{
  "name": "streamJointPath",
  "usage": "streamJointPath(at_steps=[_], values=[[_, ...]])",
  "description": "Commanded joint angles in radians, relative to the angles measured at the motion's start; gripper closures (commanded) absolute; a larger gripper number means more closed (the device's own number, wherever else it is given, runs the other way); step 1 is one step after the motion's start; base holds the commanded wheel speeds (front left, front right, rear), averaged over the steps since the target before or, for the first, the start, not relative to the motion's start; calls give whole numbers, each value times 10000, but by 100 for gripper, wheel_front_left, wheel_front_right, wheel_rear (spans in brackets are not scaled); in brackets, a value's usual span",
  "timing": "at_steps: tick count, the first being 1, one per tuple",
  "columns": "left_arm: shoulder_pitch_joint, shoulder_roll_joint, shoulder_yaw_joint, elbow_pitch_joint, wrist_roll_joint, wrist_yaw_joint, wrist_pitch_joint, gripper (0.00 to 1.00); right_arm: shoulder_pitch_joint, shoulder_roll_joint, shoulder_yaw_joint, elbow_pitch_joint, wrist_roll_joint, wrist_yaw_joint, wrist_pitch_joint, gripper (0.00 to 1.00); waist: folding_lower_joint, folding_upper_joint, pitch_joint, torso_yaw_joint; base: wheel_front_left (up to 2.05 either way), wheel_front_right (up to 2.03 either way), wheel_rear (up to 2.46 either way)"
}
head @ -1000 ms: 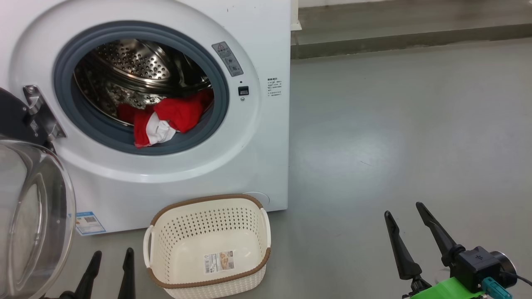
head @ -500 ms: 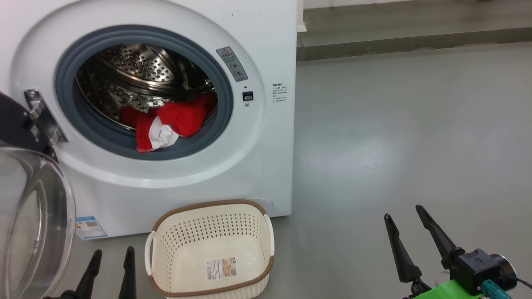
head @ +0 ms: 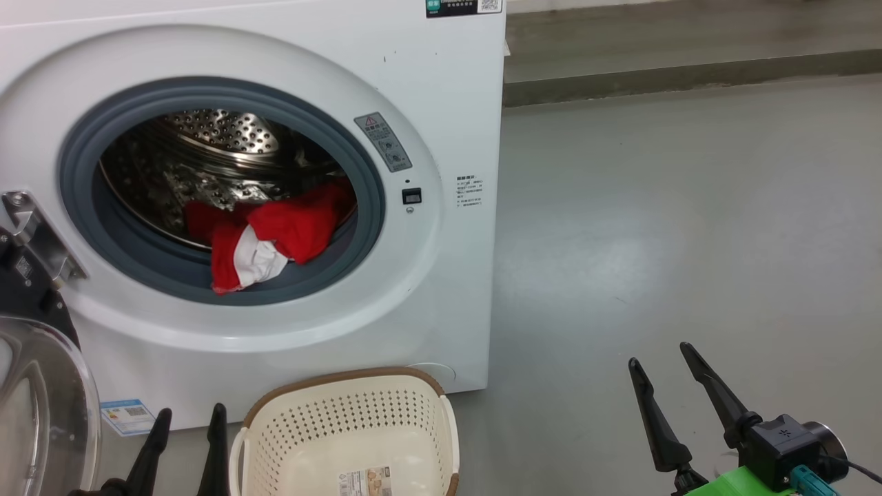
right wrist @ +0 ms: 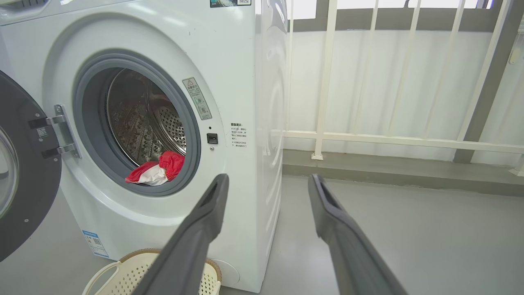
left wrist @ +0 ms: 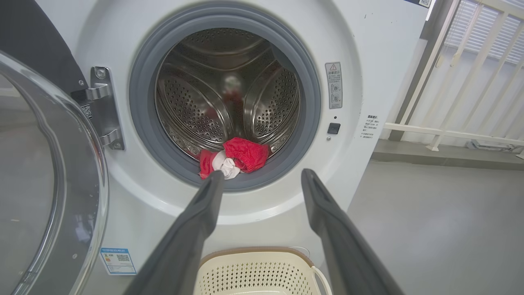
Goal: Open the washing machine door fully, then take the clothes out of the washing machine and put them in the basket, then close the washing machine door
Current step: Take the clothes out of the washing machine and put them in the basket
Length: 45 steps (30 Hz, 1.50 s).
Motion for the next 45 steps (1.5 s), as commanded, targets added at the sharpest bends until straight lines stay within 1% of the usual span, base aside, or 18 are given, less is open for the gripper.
streamJointPath(at_steps=[1,10,27,36,45], values=[[-316,209,329,-201,137,123,10,0,-372,-136,194,-208,16,62,-65,0,0,0,8,-8,32,-32,0],[-383,200,317,-117,158,298,24,0,-360,-137,202,-181,47,62,-65,0,0,0,0,3,3,-3,0],[-709,165,138,109,142,380,-26,0,-342,-220,320,-199,82,62,-65,0,0,0,83,168,0,0,0],[-1355,79,6,430,193,516,-27,0,-420,-315,405,-261,56,62,-65,0,0,0,335,232,0,0,0],[-2313,-52,-224,745,253,536,-29,0,-645,-301,481,-251,22,62,-65,0,0,0,827,316,0,0,0]])
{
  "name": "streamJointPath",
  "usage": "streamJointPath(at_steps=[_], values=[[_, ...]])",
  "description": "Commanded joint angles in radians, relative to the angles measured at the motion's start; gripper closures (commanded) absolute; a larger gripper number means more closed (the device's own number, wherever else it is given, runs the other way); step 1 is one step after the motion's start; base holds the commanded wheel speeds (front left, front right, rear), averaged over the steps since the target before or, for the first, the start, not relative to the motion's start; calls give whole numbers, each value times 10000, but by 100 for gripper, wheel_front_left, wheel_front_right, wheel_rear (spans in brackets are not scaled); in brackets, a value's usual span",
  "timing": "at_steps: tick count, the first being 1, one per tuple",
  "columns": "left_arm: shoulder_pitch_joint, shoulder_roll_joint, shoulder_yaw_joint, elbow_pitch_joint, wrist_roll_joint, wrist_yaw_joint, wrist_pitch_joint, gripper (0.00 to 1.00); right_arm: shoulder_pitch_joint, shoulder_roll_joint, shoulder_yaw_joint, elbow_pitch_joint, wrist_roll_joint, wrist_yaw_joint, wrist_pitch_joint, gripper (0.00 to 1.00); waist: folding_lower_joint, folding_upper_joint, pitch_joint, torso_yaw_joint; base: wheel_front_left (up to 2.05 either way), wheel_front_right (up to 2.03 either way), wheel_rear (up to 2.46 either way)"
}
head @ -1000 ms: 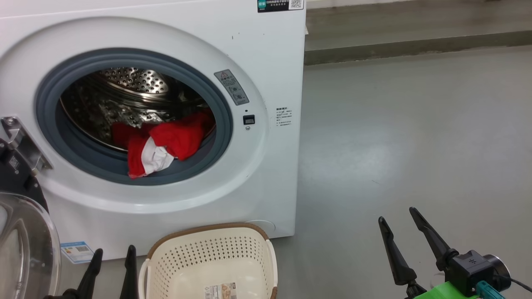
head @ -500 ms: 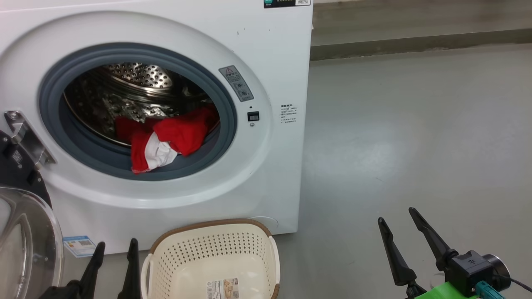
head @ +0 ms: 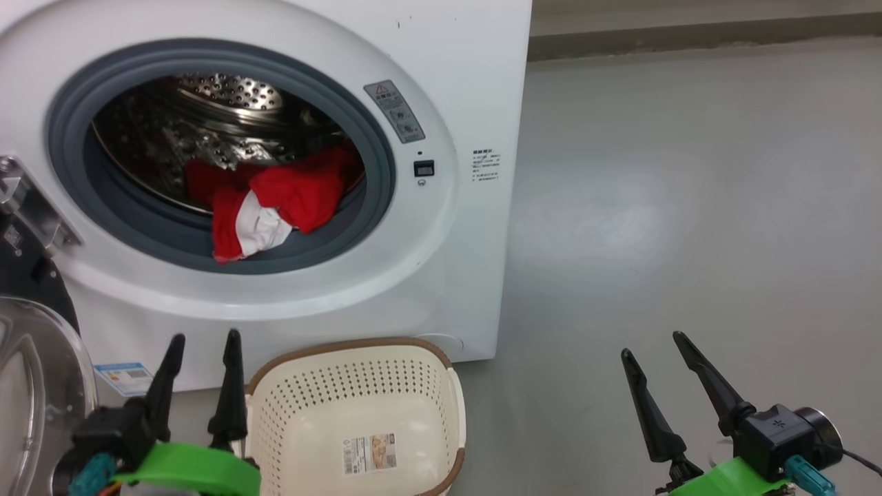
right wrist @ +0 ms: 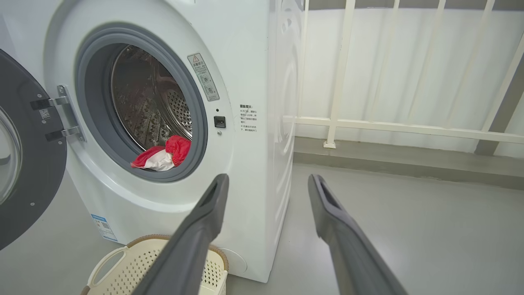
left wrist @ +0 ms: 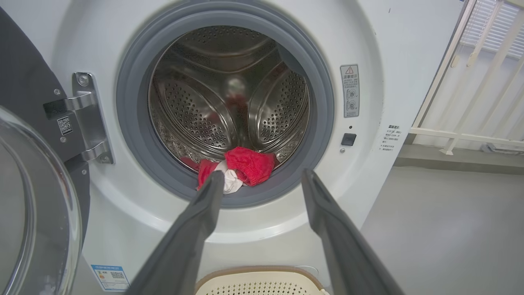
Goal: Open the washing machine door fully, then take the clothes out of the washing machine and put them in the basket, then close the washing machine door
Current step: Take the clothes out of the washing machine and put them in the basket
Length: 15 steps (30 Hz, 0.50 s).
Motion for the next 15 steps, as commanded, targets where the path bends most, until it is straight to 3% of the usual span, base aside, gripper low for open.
streamJointPath(at_steps=[1,15], values=[[-885,182,273,12,214,111,-94,0,-551,-136,319,-261,-42,62,-65,0,0,0,312,85,0,0,0],[-3784,-154,123,1423,417,-174,-342,0,-1348,-112,473,-416,-27,62,-65,0,0,0,1927,285,0,0,0]])
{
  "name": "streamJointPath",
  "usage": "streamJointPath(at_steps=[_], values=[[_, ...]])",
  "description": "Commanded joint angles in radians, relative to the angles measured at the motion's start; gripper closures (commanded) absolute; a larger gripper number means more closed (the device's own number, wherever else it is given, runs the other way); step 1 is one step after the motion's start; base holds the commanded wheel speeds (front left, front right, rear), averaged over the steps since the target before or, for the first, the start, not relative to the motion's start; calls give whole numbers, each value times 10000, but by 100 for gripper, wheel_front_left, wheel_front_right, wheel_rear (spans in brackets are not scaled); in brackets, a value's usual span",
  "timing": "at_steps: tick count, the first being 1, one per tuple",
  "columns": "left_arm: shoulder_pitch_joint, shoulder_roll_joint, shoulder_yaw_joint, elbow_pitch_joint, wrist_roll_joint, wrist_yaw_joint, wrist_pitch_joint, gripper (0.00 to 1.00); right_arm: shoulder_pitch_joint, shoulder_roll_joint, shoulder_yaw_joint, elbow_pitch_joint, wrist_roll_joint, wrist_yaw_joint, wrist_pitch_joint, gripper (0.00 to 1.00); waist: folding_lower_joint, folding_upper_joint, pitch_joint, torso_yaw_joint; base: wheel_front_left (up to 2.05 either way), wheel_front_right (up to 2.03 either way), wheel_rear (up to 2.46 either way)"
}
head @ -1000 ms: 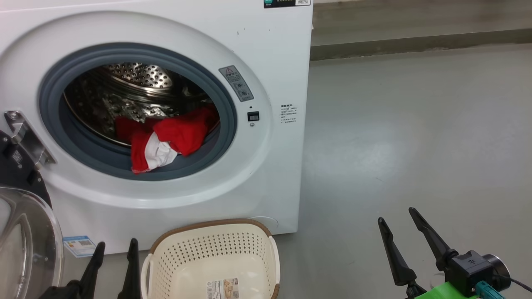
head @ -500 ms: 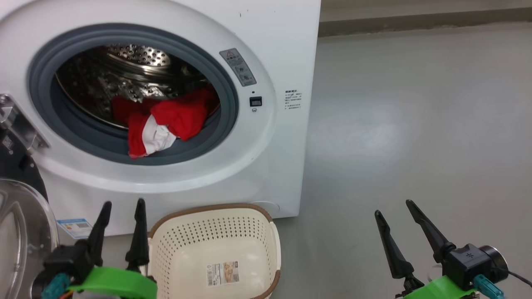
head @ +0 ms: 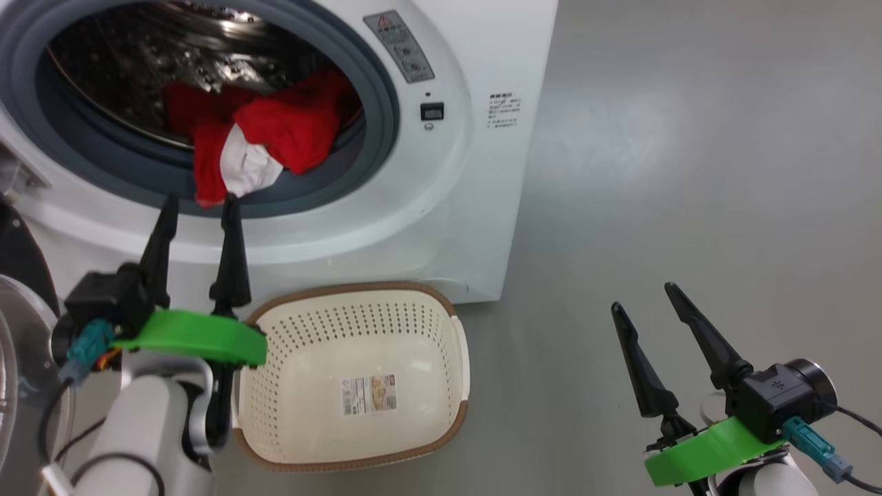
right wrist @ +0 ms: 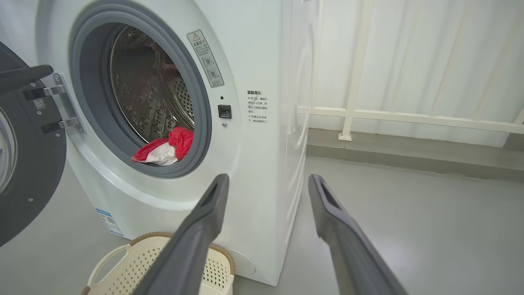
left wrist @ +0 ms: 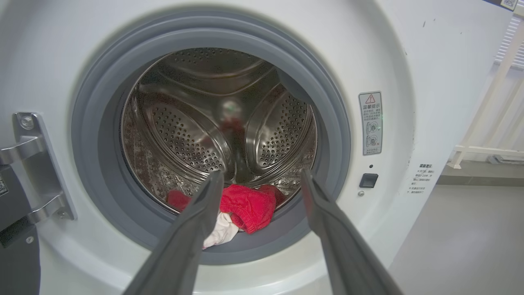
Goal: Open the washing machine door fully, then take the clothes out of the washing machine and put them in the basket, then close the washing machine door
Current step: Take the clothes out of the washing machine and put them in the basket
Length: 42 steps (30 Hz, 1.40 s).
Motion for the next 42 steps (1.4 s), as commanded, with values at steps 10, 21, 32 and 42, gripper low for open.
streamJointPath(at_steps=[10,21,32,42], values=[[-2736,-160,368,1751,269,-299,-131,0,-987,-236,370,-387,-31,62,-65,0,0,0,1454,49,0,0,0],[-4915,70,737,3878,876,-275,-134,0,-1540,-227,563,-473,23,62,-65,0,0,0,2544,-297,0,0,0],[-6444,571,681,6402,1199,-169,-58,0,-1711,-242,720,-402,108,62,-65,0,0,0,2860,-672,0,0,0],[-7646,930,393,8341,1326,-122,1155,0,-1797,-299,940,-357,229,62,-65,0,0,0,3066,-946,0,0,0]])
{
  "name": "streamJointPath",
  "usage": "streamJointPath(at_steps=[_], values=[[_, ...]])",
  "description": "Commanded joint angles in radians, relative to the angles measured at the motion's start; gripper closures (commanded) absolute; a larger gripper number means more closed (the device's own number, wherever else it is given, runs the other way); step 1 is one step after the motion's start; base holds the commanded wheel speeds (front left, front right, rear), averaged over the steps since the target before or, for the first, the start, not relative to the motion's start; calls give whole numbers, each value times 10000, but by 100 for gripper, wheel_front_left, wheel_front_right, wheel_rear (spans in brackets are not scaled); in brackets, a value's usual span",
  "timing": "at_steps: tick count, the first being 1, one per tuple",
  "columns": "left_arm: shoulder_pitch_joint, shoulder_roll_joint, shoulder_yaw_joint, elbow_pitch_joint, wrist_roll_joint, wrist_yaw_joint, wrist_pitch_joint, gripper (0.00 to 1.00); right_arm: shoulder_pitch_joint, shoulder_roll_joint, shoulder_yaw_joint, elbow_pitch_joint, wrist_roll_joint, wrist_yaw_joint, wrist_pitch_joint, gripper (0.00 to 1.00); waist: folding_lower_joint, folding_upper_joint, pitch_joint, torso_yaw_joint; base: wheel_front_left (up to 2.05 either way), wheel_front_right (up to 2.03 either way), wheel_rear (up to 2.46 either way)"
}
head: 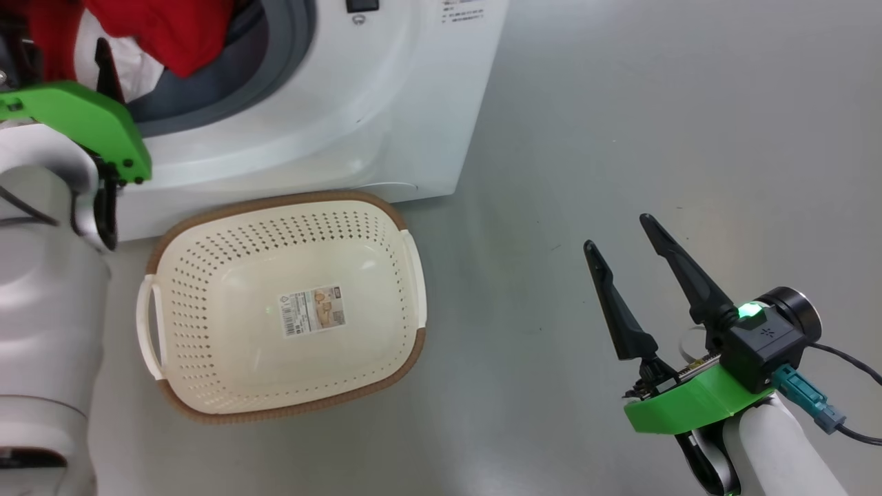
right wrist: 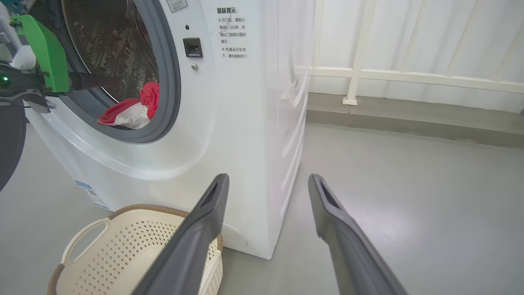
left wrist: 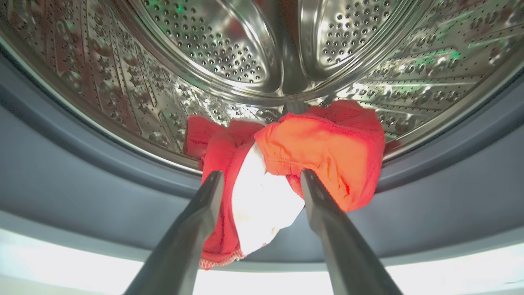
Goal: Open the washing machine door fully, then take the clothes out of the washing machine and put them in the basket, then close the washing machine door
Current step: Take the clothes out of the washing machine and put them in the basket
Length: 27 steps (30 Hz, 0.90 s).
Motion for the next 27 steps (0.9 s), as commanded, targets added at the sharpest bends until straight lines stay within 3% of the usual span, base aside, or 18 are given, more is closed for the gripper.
streamJointPath(at_steps=[1,12,27], values=[[-244,591,96,-94,109,65,76,0,-110,-88,270,-195,136,62,-65,0,0,0,49,-79,0,0,0],[-697,1114,-245,706,284,373,1458,0,-182,-132,514,-138,248,62,-65,0,0,0,256,-627,0,0,0],[-735,1710,-597,854,463,960,1433,0,-230,-152,604,-192,365,62,-65,0,0,0,744,-1000,0,0,0]])
